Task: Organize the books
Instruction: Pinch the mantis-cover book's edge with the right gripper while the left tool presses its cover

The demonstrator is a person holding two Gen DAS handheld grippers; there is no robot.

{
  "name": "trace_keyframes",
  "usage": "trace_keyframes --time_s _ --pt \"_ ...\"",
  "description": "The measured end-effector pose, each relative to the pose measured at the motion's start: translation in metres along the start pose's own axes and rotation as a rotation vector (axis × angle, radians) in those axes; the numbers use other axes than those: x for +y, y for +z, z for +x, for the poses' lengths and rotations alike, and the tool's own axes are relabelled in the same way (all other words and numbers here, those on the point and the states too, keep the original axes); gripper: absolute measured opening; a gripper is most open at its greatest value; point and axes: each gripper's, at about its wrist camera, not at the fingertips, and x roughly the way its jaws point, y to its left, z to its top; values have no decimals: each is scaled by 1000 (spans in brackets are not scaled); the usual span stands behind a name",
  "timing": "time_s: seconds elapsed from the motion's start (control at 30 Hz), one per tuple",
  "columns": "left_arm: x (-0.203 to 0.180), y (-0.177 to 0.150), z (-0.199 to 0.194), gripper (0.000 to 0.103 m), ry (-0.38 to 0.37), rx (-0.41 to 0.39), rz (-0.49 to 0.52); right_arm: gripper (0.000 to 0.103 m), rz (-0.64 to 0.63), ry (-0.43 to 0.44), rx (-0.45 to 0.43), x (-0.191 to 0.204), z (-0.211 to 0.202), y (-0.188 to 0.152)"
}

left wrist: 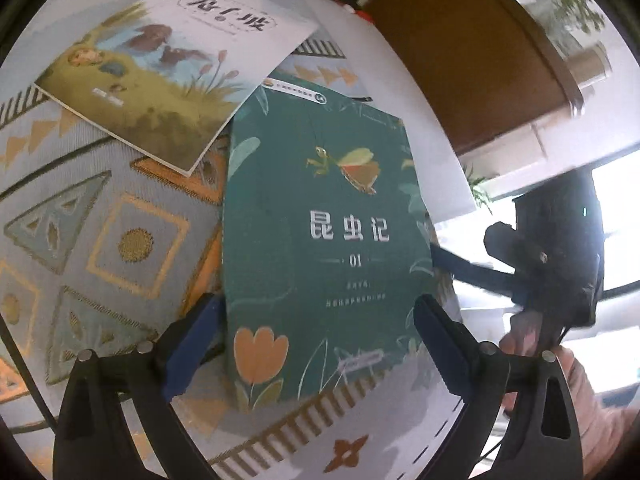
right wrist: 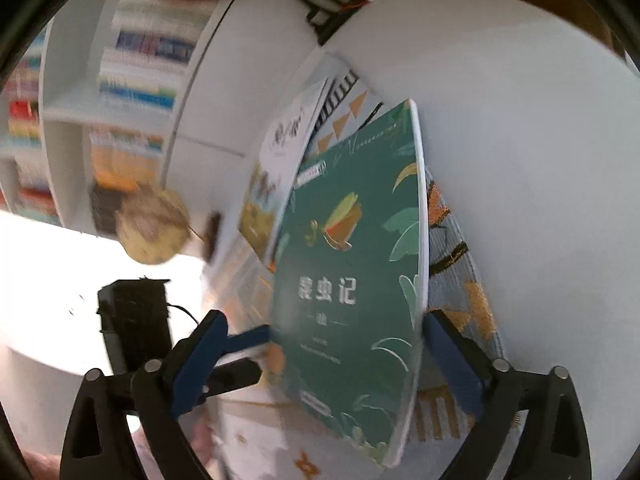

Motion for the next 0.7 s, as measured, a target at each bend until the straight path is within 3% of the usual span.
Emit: trace_keyframes --time_s 0.1,0.23,0.37,0.43,0.57,0.63,0.7 --pt "-2 -1 2 97 0 13 16 102 47 55 -12 -2 -4 0" --pt "-11 8 4 99 36 13 57 100 38 249 -31 5 -20 -2" --pt "-15 10 8 101 48 11 67 99 51 187 -9 -1 -14 -7" --pt "-14 9 6 101 45 14 73 93 87 176 -4 -13 -15 -7" --pt "-13 7 2 101 42 17 82 92 108 226 8 -14 -20 -11" --pt "-16 11 9 101 49 18 91 92 115 292 14 -13 -24 -14" --pt "-18 11 10 101 60 18 104 86 123 338 23 -13 -24 -17"
